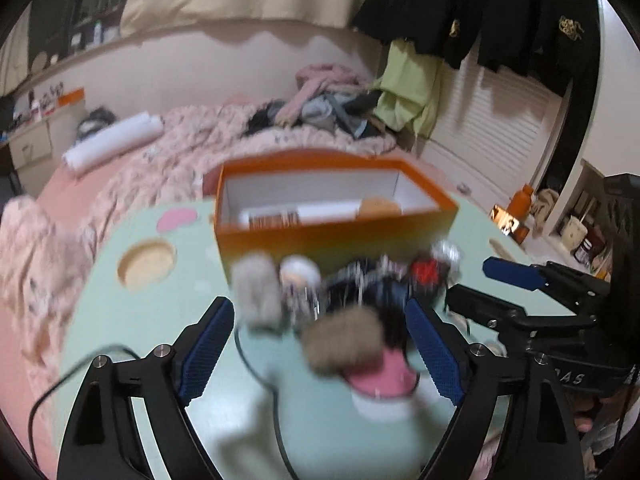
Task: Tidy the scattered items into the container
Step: 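Move the left gripper back over the brown fur pompom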
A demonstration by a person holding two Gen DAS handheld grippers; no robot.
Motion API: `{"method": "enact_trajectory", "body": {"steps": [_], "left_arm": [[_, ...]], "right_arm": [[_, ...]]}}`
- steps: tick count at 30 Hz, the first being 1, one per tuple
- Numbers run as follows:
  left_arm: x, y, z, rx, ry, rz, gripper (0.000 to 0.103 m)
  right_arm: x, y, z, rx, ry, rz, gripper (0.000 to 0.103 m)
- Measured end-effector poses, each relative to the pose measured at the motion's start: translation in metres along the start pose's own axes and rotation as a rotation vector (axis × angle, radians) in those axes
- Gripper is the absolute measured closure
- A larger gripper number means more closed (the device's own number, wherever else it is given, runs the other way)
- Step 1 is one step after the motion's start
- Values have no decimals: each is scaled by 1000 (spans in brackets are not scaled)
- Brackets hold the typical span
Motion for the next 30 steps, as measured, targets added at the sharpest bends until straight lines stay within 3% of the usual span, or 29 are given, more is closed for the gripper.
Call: {"method": "enact_trajectory", "body": {"steps": [9,13,17,26,30], "left_arm": [[24,-16,53,-57,-180,-37,15],[25,-12,59,-11,-183,-51,7],[29,-2,66,74,-199,-71,0],[25,-6,62,60,-192,-73,0],[25,-5,56,40,-186,-36,1]], "right_arm": [[5,19,51,16,-94,74,36],[7,19,57,-80,-66,158,19],[8,19,57,-73,-65,155,17],[9,22,58,-63,-54,170,8],[9,20,59,-63,-58,162,5]]}}
Point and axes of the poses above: each gripper's, at about its wrist camera, not at the fingertips, and x roughly the way its jaws point, y to its right, z to its underside, the point moved 10 cm from there along x, roughly the way its jaws point, and after that the axes turned 9 degrees about y, right-handed, at the moved point
